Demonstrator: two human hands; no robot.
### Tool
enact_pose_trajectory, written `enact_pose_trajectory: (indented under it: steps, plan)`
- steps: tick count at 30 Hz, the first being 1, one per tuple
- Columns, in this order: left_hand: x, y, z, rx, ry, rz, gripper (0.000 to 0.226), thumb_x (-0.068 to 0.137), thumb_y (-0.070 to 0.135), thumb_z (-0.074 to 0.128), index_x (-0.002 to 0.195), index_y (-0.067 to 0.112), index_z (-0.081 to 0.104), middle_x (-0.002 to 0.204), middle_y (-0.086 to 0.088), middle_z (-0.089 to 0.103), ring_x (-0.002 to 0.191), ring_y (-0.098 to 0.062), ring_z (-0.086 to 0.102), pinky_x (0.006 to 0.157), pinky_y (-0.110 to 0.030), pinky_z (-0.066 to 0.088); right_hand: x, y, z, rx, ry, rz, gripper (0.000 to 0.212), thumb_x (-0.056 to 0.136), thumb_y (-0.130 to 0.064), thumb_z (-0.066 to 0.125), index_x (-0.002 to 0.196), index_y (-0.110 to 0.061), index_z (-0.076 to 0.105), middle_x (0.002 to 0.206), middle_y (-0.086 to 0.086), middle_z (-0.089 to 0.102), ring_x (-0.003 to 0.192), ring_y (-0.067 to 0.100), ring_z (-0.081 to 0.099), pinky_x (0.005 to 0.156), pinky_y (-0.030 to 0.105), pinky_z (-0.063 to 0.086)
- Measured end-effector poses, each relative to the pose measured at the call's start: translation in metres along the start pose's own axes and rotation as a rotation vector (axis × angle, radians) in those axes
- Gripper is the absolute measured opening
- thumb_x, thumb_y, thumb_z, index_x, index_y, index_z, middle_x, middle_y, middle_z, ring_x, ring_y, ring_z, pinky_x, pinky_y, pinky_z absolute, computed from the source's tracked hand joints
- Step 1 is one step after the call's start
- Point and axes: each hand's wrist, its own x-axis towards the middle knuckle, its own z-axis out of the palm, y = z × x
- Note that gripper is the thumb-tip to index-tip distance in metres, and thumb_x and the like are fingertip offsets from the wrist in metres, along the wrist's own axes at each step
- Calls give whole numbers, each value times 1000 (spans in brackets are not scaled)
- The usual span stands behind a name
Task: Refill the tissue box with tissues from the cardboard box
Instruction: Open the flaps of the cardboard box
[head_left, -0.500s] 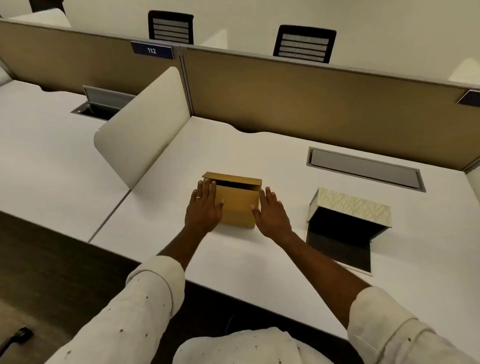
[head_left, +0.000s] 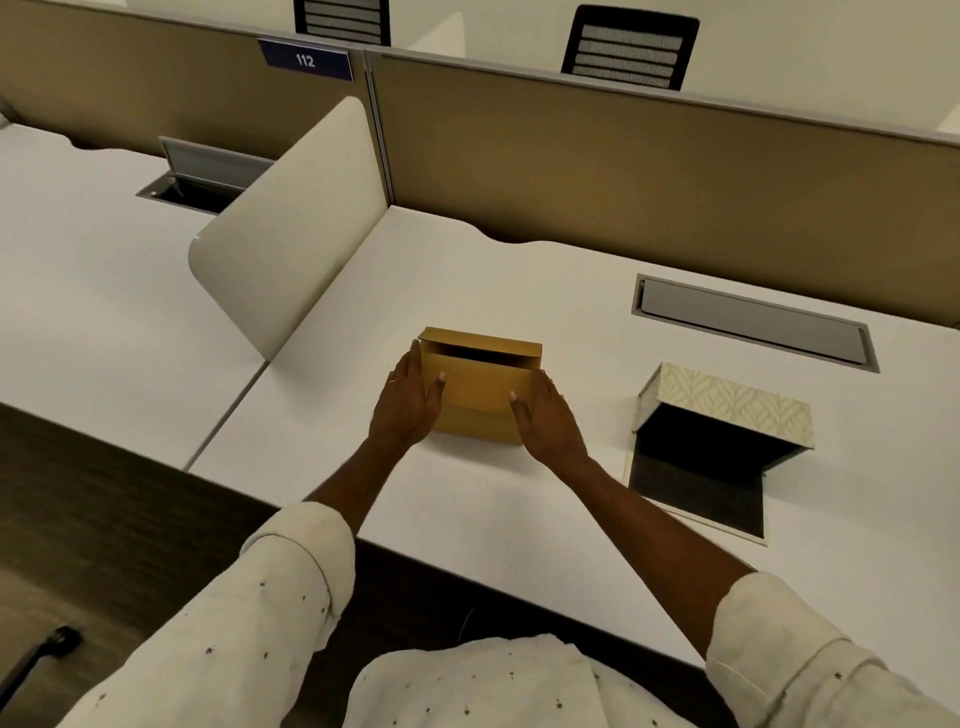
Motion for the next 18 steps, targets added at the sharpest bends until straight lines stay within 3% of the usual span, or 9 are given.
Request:
enact_pose_trajectory:
  steps: [2,4,8,12,15,18]
  plan:
    - [2,-1,0,-232,72,-94,71,104,48,39,160,12,14,159,-17,32,146,-34,34,116,-48,35,-2,-1,0,73,71,-26,56,107,-35,45,152,-2,34,147,19,51,133,37,51,109,48,44]
    - [2,-4,-1,-393,154,-137,64,105,43,42,158,12,23,146,-16,46,138,-28,43,110,-34,36,-7,-2,-1,84,118,-38,59,106,-35,50,152,-3,34,142,18,52,128,34,53,104,45,48]
    - [-7,-20,1,-486,280,-92,40,106,36,45,138,15,56,126,-6,60,116,-11,51,96,-12,37,-22,4,4,30,137,-122,56,104,-32,55,150,-4,39,138,16,53,123,31,54,99,38,50]
    - [-24,-37,10,-471,336,-39,32,105,36,46,118,12,63,114,-4,65,106,-13,57,97,-33,49,-42,19,16,-22,117,-207,51,103,-30,56,147,-9,43,145,10,51,130,26,53,101,39,54]
    - [-41,-49,20,-412,358,16,27,103,31,51,114,9,61,110,-3,63,101,-12,57,92,-33,51,-56,35,28,-118,65,-283,57,102,-32,58,151,-9,39,153,11,47,138,27,49,109,40,49]
    - [-52,-58,28,-332,283,85,21,97,22,62,115,11,59,117,-4,57,108,-17,56,91,-31,51,-64,50,39,-287,-45,-371,63,102,-36,57,156,-9,36,164,11,34,152,28,33,124,45,32]
